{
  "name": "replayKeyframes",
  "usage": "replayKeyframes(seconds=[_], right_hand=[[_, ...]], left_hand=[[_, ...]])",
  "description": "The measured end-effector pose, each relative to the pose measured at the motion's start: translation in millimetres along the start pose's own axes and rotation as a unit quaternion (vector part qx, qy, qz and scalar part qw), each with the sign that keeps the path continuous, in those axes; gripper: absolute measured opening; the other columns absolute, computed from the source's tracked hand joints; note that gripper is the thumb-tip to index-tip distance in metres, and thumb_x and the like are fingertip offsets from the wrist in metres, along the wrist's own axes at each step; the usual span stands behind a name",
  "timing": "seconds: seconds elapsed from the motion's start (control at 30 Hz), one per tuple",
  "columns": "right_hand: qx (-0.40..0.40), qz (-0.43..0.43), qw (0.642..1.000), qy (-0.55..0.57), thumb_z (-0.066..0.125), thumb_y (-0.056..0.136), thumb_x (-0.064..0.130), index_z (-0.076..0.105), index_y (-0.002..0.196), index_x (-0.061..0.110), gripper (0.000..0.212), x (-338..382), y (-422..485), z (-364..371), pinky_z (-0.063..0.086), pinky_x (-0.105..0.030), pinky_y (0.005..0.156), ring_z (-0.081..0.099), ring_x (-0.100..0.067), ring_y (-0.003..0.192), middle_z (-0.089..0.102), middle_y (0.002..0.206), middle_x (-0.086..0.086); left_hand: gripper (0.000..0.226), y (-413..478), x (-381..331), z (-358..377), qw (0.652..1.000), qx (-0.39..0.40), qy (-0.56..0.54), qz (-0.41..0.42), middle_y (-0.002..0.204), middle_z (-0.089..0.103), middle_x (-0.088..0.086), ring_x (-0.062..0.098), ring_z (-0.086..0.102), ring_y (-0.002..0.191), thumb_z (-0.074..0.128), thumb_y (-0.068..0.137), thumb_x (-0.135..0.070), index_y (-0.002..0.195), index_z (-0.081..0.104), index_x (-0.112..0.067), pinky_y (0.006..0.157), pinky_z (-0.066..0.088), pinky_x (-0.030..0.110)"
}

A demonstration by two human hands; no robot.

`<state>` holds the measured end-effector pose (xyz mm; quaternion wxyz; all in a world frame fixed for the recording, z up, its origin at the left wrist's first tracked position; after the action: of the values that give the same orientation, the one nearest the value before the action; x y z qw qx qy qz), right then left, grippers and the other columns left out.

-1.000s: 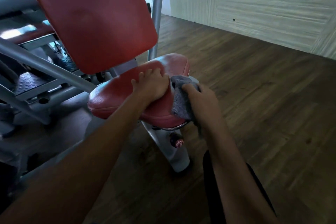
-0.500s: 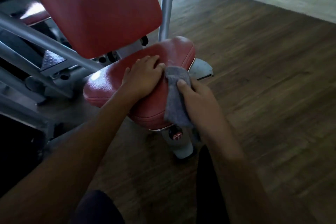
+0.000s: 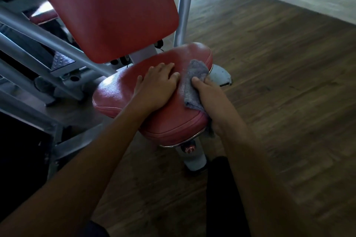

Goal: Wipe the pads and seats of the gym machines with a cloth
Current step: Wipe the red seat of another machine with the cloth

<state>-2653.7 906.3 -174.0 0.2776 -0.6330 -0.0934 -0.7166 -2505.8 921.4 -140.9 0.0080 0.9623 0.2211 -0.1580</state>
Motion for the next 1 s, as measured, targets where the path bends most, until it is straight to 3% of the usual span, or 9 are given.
replayKeyframes(seconds=[0.17, 0.27, 0.43, 0.57, 0.7, 0.87, 1.0], right_hand=[[0.011, -0.015, 0.999, -0.036, 0.044, 0.103, 0.035, 0.044, 0.144, 0.028, 0.042, -14.0, -27.5, 1.2, 0.047, -0.026, 0.09, 0.061, -0.01, 0.11, 0.061, 0.129, 0.004], [-0.002, -0.022, 0.997, -0.068, 0.044, 0.103, 0.029, 0.046, 0.142, 0.017, 0.04, -3.5, 0.1, 2.2, 0.045, -0.028, 0.093, 0.06, -0.015, 0.11, 0.061, 0.13, -0.004], [-0.036, -0.011, 0.999, -0.027, 0.054, 0.091, 0.031, 0.049, 0.137, 0.011, 0.051, -4.5, 18.9, 6.1, 0.045, -0.049, 0.106, 0.062, -0.03, 0.114, 0.063, 0.126, -0.014], [-0.054, 0.015, 0.998, -0.005, 0.048, 0.101, 0.022, 0.053, 0.135, 0.007, 0.037, -3.0, 12.4, 5.2, 0.043, -0.05, 0.108, 0.061, -0.033, 0.111, 0.064, 0.125, -0.02], [-0.067, 0.02, 0.997, 0.024, 0.048, 0.102, 0.024, 0.058, 0.13, 0.004, 0.035, -3.3, 13.4, 3.4, 0.044, -0.05, 0.107, 0.064, -0.03, 0.099, 0.065, 0.121, -0.021], [-0.057, -0.013, 0.998, 0.022, 0.051, 0.099, 0.028, 0.05, 0.139, 0.009, 0.044, -11.8, 33.3, -4.0, 0.04, -0.05, 0.111, 0.058, -0.033, 0.12, 0.061, 0.13, -0.017], [-0.051, -0.04, 0.997, 0.03, 0.048, 0.096, 0.041, 0.039, 0.147, 0.017, 0.057, -16.6, 63.6, -8.6, 0.042, -0.045, 0.109, 0.058, -0.024, 0.121, 0.057, 0.136, -0.009]], left_hand=[[0.052, 0.9, 1.6, 1.3, 1.0, -0.004, -0.004, 0.01, 0.165, 0.02, -0.002, 0.021, 0.014, 0.153, 0.032, 0.104, -0.045, 0.154, 0.031, -0.03, 0.122, 0.007, 0.054], [0.052, -0.8, 1.5, 0.2, 1.0, -0.004, -0.004, 0.018, 0.165, 0.022, 0.0, 0.023, 0.016, 0.152, 0.032, 0.104, -0.044, 0.154, 0.033, -0.028, 0.121, 0.008, 0.055], [0.047, -4.2, 2.3, -2.0, 0.998, -0.009, -0.013, 0.054, 0.159, 0.035, 0.0, 0.027, 0.027, 0.147, 0.033, 0.103, -0.039, 0.146, 0.044, -0.025, 0.118, 0.015, 0.059], [0.044, -2.8, 1.3, -1.9, 0.997, -0.008, -0.003, 0.071, 0.152, 0.043, 0.005, 0.033, 0.033, 0.142, 0.033, 0.101, -0.038, 0.136, 0.052, -0.02, 0.114, 0.019, 0.064], [0.049, 17.1, 1.5, 3.2, 0.996, 0.016, 0.004, 0.09, 0.156, 0.037, 0.007, 0.034, 0.029, 0.144, 0.029, 0.101, -0.043, 0.14, 0.047, -0.02, 0.114, 0.016, 0.068], [0.044, 61.3, -15.0, 10.3, 0.995, 0.015, 0.002, 0.1, 0.154, 0.04, 0.006, 0.031, 0.033, 0.143, 0.031, 0.101, -0.042, 0.133, 0.052, -0.02, 0.113, 0.02, 0.066], [0.042, 85.5, -28.4, 15.7, 0.996, 0.002, -0.006, 0.085, 0.151, 0.044, 0.002, 0.026, 0.037, 0.14, 0.033, 0.101, -0.042, 0.135, 0.051, -0.025, 0.114, 0.023, 0.057]])
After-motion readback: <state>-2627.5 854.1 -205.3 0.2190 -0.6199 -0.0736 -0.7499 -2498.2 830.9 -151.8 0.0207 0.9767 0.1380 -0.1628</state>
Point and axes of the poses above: each hand's wrist, its own y-axis towards the middle knuckle, its own z-axis out of the palm, x = y × z, the point moved 4 cm from there along y, towards the middle knuckle
